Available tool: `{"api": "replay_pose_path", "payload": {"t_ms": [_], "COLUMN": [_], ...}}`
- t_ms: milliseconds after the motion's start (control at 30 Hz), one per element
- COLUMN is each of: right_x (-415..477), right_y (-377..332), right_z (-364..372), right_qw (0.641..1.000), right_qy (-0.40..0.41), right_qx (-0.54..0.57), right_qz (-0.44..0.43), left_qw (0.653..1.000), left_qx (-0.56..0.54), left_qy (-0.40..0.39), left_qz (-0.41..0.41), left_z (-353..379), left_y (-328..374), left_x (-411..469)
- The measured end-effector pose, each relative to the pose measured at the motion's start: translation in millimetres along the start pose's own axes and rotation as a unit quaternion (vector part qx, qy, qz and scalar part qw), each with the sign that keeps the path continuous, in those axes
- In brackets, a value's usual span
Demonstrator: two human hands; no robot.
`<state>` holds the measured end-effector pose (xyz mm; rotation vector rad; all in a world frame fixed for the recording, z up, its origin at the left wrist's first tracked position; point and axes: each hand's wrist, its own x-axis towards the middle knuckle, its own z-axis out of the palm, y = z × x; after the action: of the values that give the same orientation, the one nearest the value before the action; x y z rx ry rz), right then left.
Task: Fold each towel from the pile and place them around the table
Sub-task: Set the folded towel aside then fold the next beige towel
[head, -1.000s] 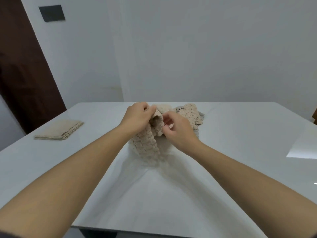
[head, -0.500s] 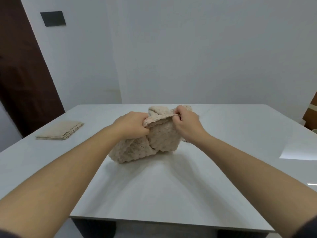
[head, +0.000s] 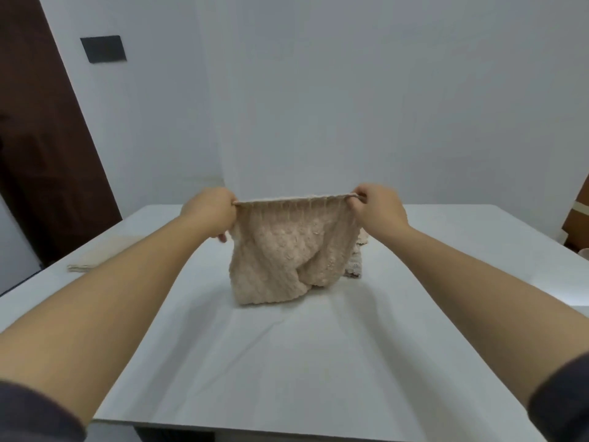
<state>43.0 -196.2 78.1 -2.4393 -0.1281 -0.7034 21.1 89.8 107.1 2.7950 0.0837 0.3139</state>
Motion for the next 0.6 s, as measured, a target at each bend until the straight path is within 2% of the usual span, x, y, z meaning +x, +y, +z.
{"api": "replay_pose_path", "payload": {"t_ms": [67,133,167,233,300,433,600], "right_x": [12.7,22.9,25.3,21.9,9.3,-39.0,-91.2], "right_y": [-12.6,-28.9,-34.4,-37.2,-28.7,0.7,41.2], "right_z": [-10.1,-26.2,-31.9,-35.7,-28.5,-10.1,5.4], "right_qw": [0.997,0.984,0.974,0.951,0.936,0.942,0.922], "right_qy": [0.062,0.115,0.121,0.088,0.027,-0.093,-0.241], "right_qx": [0.039,0.135,0.191,0.297,0.35,0.322,0.294], "right_qz": [0.009,-0.001,-0.008,-0.01,0.01,0.033,0.077], "left_qw": [0.988,0.964,0.956,0.95,0.957,0.978,0.981], "left_qx": [-0.122,-0.164,-0.162,-0.165,-0.165,-0.146,-0.13], "left_qy": [0.091,0.204,0.237,0.249,0.22,0.117,-0.098], "left_qz": [0.013,0.052,0.067,0.086,0.094,0.094,0.102], "left_z": [-7.5,-18.0,-22.3,-23.0,-13.2,20.4,59.4], "left_y": [7.0,15.4,19.8,24.8,18.8,-9.9,-41.2], "left_x": [12.0,19.2,18.0,9.8,-0.9,-31.6,-74.1]}}
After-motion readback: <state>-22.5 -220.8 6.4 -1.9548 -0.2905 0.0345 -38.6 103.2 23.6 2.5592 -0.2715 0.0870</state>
